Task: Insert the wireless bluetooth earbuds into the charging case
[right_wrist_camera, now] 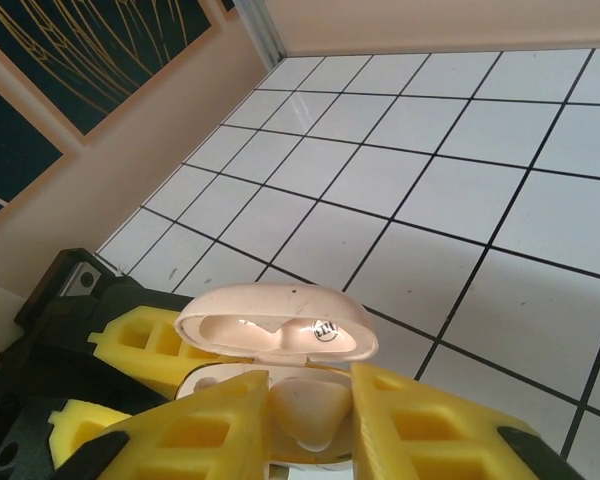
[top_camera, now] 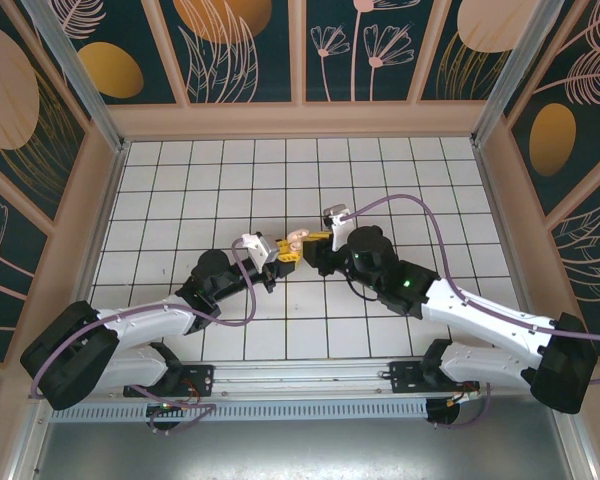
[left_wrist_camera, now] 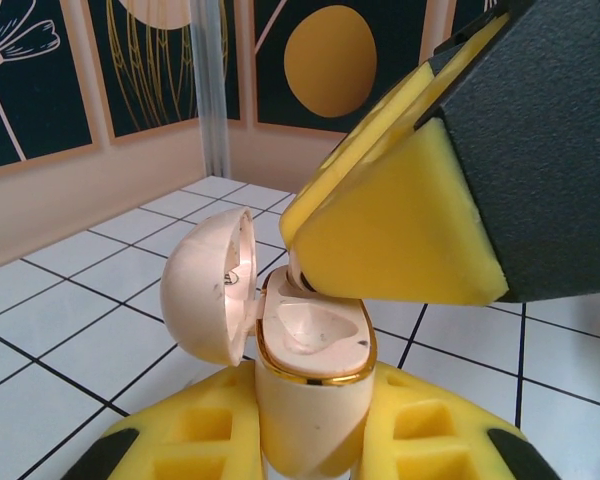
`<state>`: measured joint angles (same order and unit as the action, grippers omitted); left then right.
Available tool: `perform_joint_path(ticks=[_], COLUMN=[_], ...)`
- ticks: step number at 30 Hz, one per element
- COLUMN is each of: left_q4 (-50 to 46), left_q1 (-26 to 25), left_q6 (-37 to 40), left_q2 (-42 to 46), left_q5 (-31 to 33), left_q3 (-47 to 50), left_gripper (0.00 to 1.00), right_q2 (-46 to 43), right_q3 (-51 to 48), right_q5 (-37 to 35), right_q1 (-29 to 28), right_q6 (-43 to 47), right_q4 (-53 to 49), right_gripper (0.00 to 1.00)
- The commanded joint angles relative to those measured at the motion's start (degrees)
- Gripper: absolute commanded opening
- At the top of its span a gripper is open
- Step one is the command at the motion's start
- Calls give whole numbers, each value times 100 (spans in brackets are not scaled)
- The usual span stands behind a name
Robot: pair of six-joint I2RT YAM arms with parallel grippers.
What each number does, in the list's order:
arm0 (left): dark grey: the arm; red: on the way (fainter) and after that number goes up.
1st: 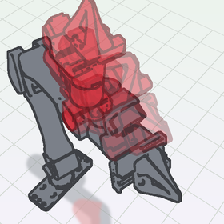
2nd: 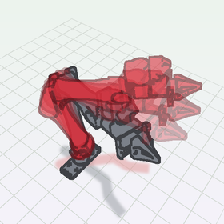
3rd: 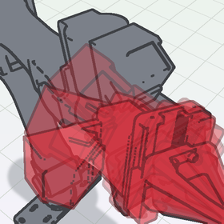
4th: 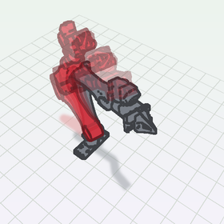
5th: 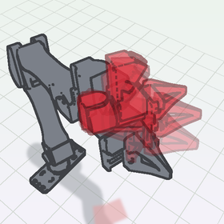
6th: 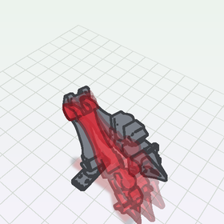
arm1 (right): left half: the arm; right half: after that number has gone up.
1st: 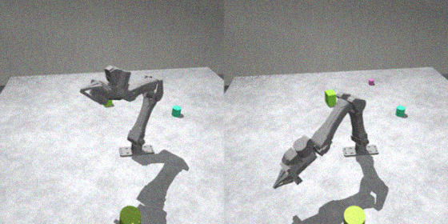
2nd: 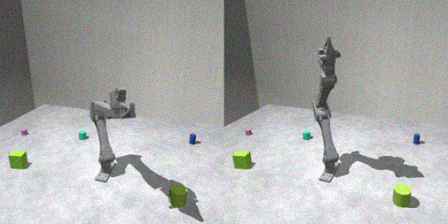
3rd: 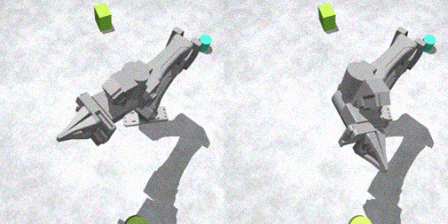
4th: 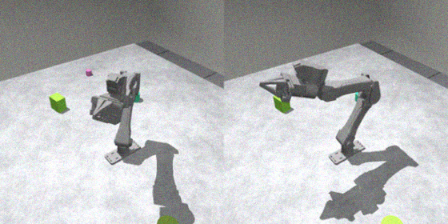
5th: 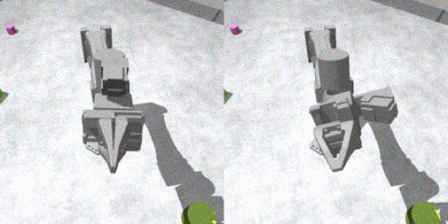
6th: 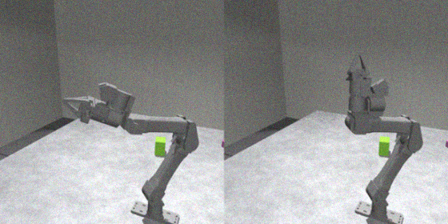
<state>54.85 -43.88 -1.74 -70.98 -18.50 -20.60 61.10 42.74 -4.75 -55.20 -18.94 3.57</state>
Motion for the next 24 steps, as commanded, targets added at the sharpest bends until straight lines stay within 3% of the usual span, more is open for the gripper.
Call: perform_joint_path(ticks=[1, 10, 24], left_q4=[360, 298, 128], left_q1=[17, 12, 16], left_q6=[-9, -13, -11], left_q2=[128, 98, 33], left_q5=[163, 137, 32], left_q3=[-225, -229, -322], left_gripper=[6, 6, 6], right_q2=[80, -47, -420], right_q3=[180, 246, 305], right_q5=[175, 240, 623], right_q1=[-181, -180, -64], right_q6=[75, 39, -97], right_q4=[-183, -106, 32], right_gripper=[29, 43, 57])
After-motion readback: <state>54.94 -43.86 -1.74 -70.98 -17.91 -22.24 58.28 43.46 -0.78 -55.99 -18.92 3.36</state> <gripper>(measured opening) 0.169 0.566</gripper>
